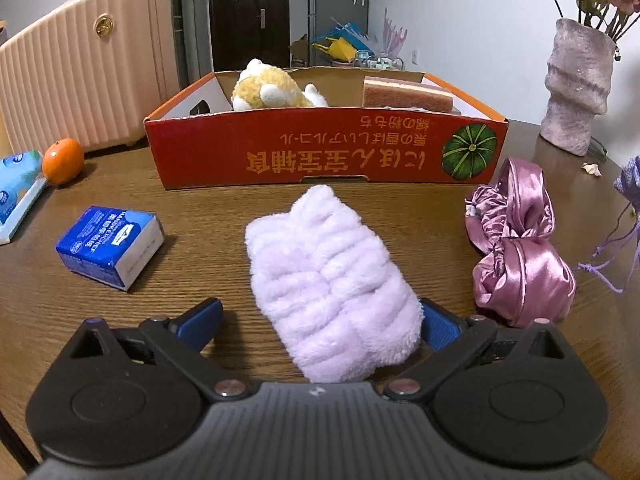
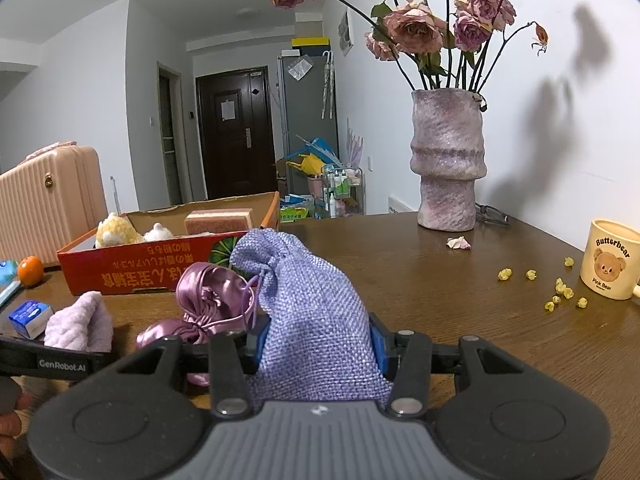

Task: Organize soft objects
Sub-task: 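Close the left tool on the lilac fluffy hair band, then carry the hair band with the left tool while the right tool carries the sachet to the box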

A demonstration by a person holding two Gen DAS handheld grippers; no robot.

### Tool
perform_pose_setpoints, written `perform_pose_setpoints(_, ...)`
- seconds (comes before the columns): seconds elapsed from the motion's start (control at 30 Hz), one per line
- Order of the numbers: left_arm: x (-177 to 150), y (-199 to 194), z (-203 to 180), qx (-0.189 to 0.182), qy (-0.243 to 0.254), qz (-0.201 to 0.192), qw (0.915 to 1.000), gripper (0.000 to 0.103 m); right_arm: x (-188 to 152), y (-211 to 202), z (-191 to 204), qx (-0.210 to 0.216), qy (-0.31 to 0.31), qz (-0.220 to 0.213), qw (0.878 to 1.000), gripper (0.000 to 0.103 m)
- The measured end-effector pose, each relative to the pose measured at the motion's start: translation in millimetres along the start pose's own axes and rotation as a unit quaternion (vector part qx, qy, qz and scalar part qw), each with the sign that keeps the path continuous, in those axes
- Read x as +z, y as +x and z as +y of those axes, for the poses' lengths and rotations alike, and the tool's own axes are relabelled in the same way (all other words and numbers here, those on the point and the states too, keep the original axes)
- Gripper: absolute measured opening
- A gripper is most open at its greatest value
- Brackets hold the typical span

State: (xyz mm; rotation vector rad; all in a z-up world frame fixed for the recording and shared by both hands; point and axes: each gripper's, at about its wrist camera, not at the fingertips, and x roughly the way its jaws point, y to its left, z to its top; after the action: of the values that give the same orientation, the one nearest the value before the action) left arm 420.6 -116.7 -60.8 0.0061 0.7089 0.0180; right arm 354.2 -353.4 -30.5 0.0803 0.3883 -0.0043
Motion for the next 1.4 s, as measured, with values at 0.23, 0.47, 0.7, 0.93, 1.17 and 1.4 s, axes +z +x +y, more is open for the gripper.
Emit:
perform_pose_setpoints(0.23, 2, -2, 4, 0.01, -0.008, -0.014, 0.9998, 0.081, 0, 2, -2, -0.009, 0.003, 0.002, 1.0, 0.045)
perform_pose_setpoints(0.47, 3, -4, 7, 0.014, -0.008, -0.026, 0.9995, 0.056, -1, 5, -2, -0.023, 0.0, 0.003, 1.0, 0.045)
perform_pose_setpoints(0.7, 1, -13, 7, 0.017, 0.0, -0.057, 0.9983, 0.05, -2, 5, 1, -0.031, -0.008, 0.003, 0.999, 0.045)
perform_pose_setpoints(0.93, -5, -32, 4, 0.016, 0.016, -0.095, 0.9953, 0.049, -2, 2, 2, -0.042, -0.005, -0.005, 0.999, 0.045)
perform_pose_setpoints(1.17, -14, -58, 2, 0.013, 0.031, -0.137, 0.99, 0.049, -2, -4, 4, -0.049, 0.0, -0.019, 0.999, 0.045)
perform_pose_setpoints(1.4, -24, -81, 7, 0.004, 0.036, -0.163, 0.986, 0.049, -2, -13, 14, -0.04, 0.001, -0.036, 0.999, 0.045)
